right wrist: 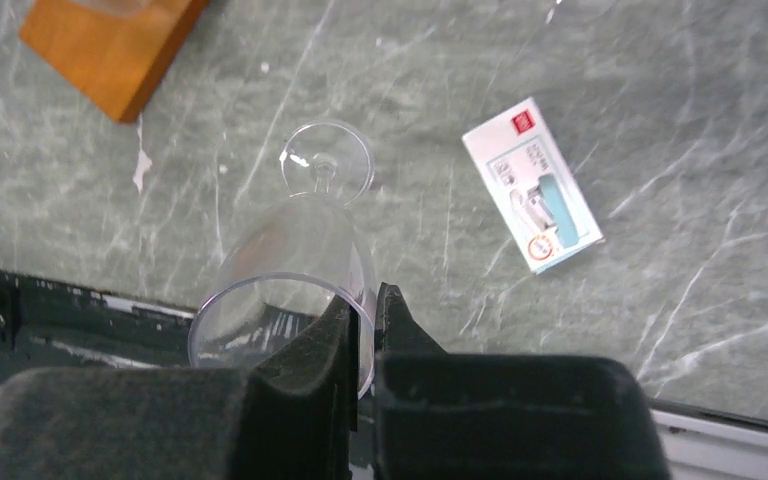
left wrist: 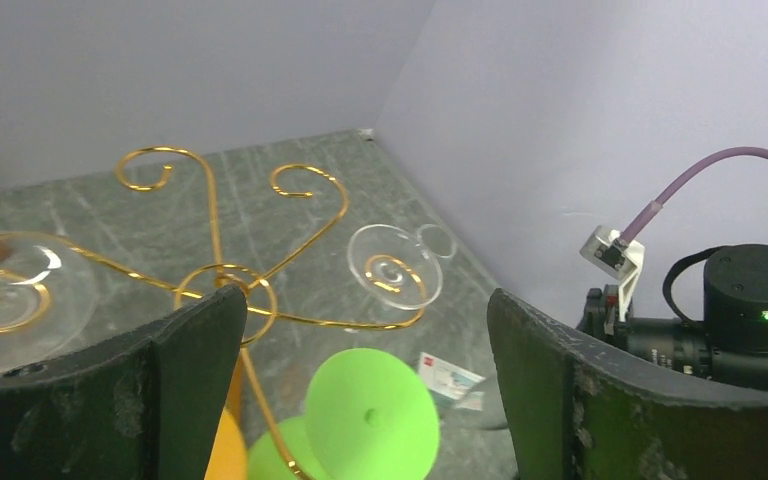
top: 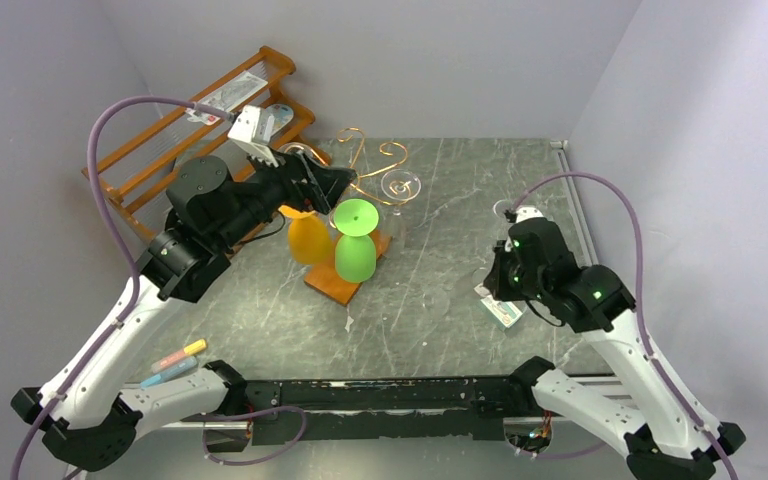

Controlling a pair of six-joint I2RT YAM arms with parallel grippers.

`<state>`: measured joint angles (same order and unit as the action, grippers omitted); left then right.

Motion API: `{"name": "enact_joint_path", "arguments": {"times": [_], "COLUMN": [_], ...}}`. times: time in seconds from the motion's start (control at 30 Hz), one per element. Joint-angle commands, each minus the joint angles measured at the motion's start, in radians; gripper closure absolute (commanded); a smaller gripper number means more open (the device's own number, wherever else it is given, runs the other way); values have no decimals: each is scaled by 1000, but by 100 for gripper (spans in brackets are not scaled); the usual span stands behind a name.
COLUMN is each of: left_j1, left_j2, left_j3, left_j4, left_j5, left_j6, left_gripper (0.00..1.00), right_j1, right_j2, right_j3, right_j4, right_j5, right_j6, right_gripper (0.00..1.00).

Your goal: Place the wine glass upside down on the wine glass rack

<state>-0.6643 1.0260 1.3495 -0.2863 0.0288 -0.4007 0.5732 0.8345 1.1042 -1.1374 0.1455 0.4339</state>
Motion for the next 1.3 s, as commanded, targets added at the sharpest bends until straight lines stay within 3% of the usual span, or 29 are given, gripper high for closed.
{"name": "enact_joint_path", "arguments": {"times": [0.0,0.17,0.5,0.97,1.27], "left_j1": [4,4,-35,-141,-159], "left_j2": [30,101,198,372,467], "left_j3": [33,62,56,115,142], "left_j4": [69,121,356,569,723], "left_j5": [112,204,265,115,63], "left_j6": [-135,-257,-510,-723,-842], "left_gripper": [6,3,3,3,15], "right_j1": [-2,-1,-1,-2,-1], "right_j2": [-70,-160,-363,-434,-431], "right_j3": [51,38,-105,-209,-275], "right_j4": [96,287,877,1214,1309], "right_j5": [136,287,247,169,34], "right_j6": [-4,-33,-105,-54,21], "right_gripper": [100,100,100,100,100]}}
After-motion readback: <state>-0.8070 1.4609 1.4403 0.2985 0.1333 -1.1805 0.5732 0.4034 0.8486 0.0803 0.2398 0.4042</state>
